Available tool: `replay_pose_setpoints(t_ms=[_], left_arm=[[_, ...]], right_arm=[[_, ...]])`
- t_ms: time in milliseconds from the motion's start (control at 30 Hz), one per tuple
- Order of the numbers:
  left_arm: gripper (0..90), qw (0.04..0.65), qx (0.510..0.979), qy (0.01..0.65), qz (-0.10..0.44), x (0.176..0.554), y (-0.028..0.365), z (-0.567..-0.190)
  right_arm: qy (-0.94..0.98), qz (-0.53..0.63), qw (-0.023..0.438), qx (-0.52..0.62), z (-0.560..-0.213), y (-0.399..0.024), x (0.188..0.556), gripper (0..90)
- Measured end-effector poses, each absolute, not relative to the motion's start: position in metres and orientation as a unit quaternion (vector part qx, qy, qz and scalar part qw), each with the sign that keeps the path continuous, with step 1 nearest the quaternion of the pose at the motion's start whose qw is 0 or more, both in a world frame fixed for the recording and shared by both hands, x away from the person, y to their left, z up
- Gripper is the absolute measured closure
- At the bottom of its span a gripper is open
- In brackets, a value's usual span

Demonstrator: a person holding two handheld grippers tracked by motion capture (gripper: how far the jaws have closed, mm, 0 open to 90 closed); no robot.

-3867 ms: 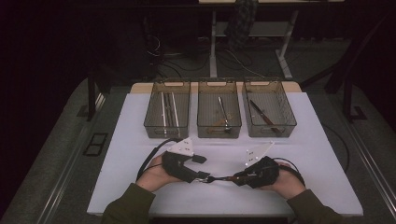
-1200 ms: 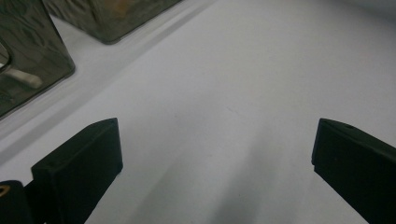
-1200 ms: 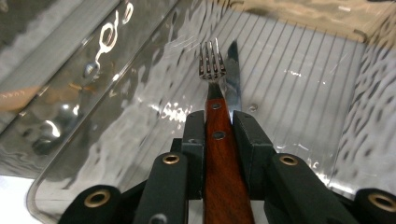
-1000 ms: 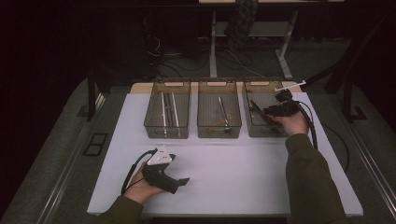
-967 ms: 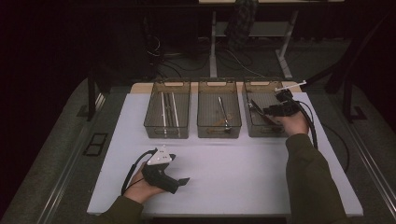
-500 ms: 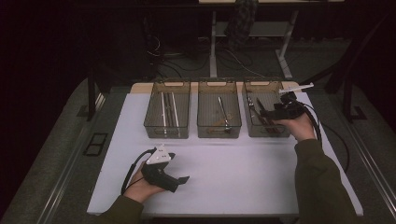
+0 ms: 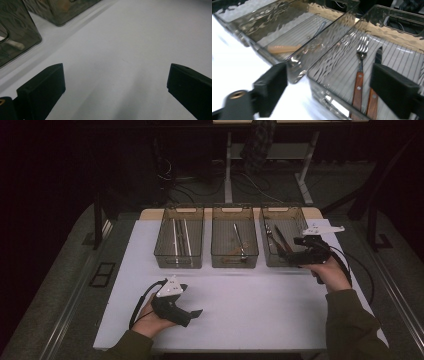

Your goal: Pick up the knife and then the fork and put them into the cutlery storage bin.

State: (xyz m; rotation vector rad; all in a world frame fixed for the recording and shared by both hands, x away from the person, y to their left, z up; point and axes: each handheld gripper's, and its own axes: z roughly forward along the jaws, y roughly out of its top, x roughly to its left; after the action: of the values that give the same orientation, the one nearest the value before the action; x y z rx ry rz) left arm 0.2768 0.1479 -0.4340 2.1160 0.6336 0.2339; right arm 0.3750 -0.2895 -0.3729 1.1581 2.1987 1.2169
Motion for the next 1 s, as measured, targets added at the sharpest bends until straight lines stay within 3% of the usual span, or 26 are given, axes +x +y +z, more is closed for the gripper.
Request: replay_pose_setpoints(t_ms=[533, 1000], left_arm=[[0.2, 0.449, 0.852, 0.253, 0.092, 0.276, 0.149, -0.433], [0.1, 0.454, 0.849, 0.252, 0.092, 0.276, 0.151, -0.431]], right_arm=[[0.787, 0.463, 0.167, 0.373, -0.397, -0.282, 0.317, 13.0], [0.794, 0.460, 0.147, 0.370, -0.427, -0.284, 0.288, 13.0]])
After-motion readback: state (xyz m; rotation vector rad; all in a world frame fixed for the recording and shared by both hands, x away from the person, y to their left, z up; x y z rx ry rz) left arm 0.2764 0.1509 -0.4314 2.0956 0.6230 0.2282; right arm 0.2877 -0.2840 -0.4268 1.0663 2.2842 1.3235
